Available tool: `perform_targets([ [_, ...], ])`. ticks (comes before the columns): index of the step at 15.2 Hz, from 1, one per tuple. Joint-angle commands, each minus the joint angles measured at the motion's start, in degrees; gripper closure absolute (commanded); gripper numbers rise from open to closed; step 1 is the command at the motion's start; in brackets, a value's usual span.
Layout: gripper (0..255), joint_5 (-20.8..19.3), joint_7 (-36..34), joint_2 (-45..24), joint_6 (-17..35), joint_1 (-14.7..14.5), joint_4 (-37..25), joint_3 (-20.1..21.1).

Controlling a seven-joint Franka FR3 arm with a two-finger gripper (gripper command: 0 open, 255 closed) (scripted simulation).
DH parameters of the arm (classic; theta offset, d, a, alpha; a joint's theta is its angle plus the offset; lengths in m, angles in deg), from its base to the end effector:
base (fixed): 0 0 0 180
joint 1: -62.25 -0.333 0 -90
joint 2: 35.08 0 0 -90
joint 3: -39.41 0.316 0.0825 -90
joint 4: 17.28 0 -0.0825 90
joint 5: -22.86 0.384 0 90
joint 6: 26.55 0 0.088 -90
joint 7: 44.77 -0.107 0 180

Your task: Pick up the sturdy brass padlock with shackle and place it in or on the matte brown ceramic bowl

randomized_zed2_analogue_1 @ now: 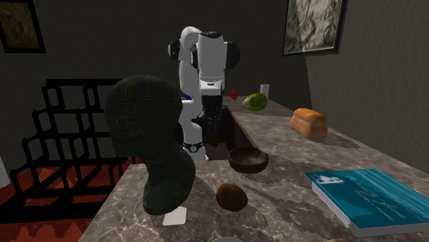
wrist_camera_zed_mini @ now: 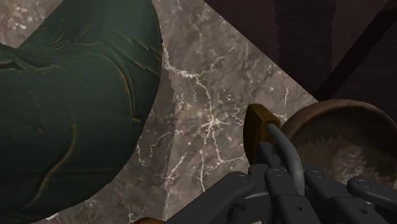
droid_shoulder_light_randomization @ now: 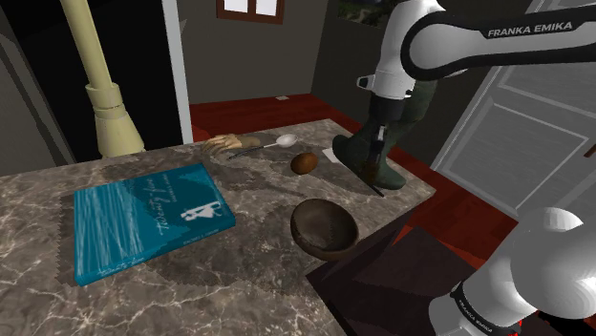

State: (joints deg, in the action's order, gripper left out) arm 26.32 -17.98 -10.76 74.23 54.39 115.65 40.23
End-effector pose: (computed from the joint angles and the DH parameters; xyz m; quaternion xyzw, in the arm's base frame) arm 0.4024 0.0673 0.4927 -0.9525 -0.2957 0.0632 0.0367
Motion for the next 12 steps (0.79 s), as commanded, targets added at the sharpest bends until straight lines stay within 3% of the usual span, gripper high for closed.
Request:
perform_targets([
  [1, 255, 0.57, -1.33, 0.04, -0.83, -0.59, -0.85, 0.93],
  [12, 255, 6.39, -16.63, -3.87, -1.42, -6.98, -6.88, 11.88],
])
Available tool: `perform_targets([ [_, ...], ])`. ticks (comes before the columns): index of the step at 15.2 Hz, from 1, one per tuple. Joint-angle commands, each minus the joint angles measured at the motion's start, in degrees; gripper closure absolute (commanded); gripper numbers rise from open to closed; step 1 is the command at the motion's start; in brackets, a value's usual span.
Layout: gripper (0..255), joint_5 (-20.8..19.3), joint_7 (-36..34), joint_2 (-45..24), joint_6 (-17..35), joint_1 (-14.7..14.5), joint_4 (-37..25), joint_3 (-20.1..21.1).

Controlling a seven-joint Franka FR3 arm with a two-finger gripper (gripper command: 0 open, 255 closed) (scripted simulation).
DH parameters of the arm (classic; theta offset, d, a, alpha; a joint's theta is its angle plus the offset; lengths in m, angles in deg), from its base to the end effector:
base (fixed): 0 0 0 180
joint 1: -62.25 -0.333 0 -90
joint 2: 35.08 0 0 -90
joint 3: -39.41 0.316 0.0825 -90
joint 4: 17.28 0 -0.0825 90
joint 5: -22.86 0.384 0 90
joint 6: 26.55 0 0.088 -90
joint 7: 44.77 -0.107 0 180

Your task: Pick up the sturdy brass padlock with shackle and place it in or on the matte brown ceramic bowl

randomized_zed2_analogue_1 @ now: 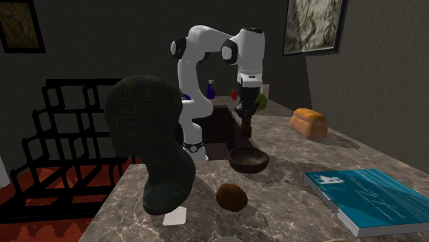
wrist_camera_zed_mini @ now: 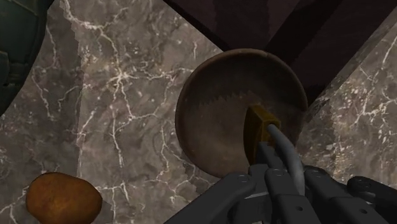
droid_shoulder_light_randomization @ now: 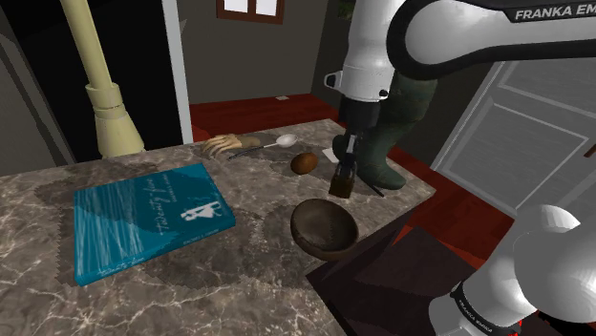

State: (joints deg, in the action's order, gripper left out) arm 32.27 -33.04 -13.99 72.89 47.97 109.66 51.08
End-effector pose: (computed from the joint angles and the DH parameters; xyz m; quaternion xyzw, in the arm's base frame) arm 0.3793 0.2094 0.5125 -0.9523 -0.2964 0.0632 0.0365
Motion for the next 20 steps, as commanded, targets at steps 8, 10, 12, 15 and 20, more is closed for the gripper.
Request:
perform_targets([
  [8, 255, 0.72, -1.10, -1.61, 6.19, -0.69, 4.42, 1.51],
  [10, 255, 0.78, -0.99, -1.99, 7.78, -0.72, 5.63, 1.64],
  [12, 255, 0.84, -0.89, -2.43, 9.38, -0.75, 6.81, 1.77],
  [15, 255, 0.92, -0.75, -3.19, 11.81, -0.78, 8.48, 1.98],
  [20, 255, 0.95, -0.69, -3.61, 13.00, -0.80, 9.26, 2.08],
])
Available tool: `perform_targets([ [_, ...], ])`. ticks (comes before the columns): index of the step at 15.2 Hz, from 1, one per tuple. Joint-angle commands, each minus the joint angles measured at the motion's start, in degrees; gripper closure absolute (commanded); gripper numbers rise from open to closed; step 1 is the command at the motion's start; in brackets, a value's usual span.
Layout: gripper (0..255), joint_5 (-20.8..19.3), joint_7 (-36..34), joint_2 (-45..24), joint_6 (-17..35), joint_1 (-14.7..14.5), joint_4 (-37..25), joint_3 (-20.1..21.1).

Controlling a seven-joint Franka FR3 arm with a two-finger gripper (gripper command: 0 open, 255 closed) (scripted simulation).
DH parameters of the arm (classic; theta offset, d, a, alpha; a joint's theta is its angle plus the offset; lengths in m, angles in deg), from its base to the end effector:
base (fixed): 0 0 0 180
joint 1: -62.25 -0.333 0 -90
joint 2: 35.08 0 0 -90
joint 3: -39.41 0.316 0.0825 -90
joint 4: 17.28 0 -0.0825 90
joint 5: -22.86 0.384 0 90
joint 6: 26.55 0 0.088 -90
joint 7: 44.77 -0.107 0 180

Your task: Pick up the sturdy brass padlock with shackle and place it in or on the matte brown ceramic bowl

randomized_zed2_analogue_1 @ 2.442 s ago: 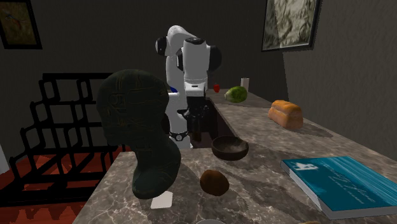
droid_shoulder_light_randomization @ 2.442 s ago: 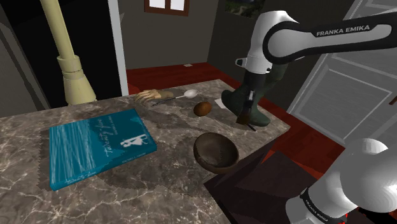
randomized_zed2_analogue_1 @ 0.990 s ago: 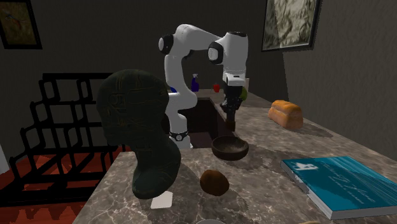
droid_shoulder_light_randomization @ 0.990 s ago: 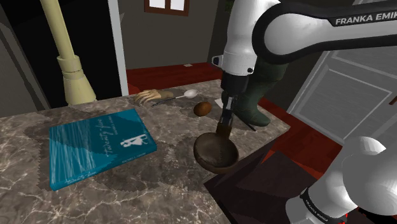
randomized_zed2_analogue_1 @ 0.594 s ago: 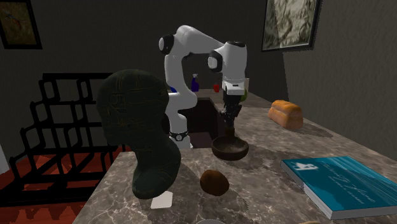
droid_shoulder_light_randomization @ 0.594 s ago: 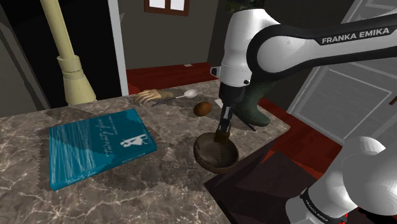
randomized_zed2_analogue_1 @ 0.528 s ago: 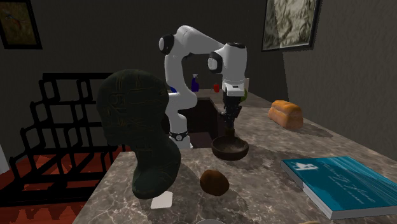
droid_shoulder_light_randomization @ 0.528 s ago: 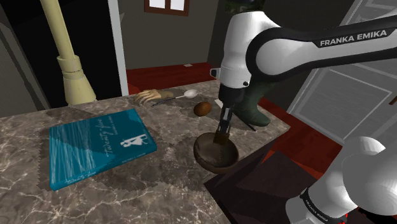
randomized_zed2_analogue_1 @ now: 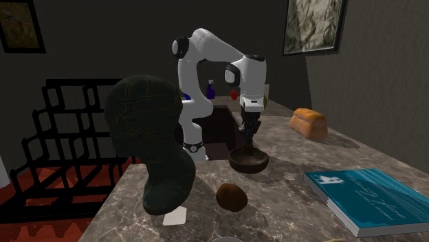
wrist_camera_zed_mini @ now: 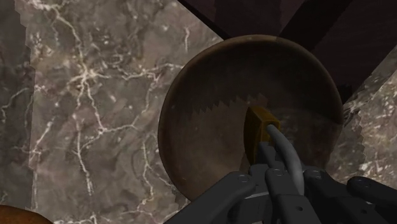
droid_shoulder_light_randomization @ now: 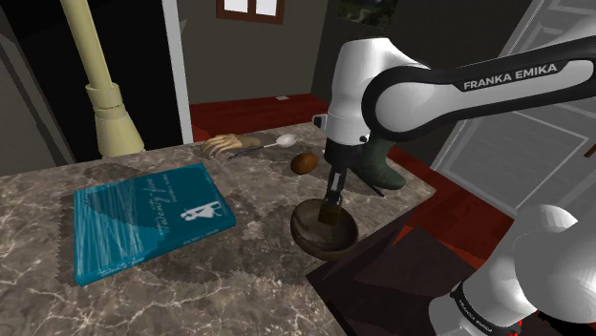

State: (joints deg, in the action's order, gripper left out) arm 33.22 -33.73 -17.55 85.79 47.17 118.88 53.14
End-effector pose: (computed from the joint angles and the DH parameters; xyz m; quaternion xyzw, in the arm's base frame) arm 0.3765 0.2229 0.4279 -0.9525 -0.2957 0.0635 0.0367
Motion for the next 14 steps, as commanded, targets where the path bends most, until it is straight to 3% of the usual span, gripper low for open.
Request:
perform_targets([
  [1, 255, 0.00, 0.00, -0.04, 0.09, 0.00, 0.03, 0.01],
  [4, 255, 0.00, 0.00, -0.04, 0.09, 0.00, 0.03, 0.01],
  [5, 0, 0.00, 0.00, -0.04, 0.09, 0.00, 0.03, 0.01],
  [10, 0, 0.00, 0.00, -0.04, 0.09, 0.00, 0.03, 0.01],
  [14, 0, -0.61, -0.13, 1.09, -7.40, 0.44, -6.29, -0.83],
])
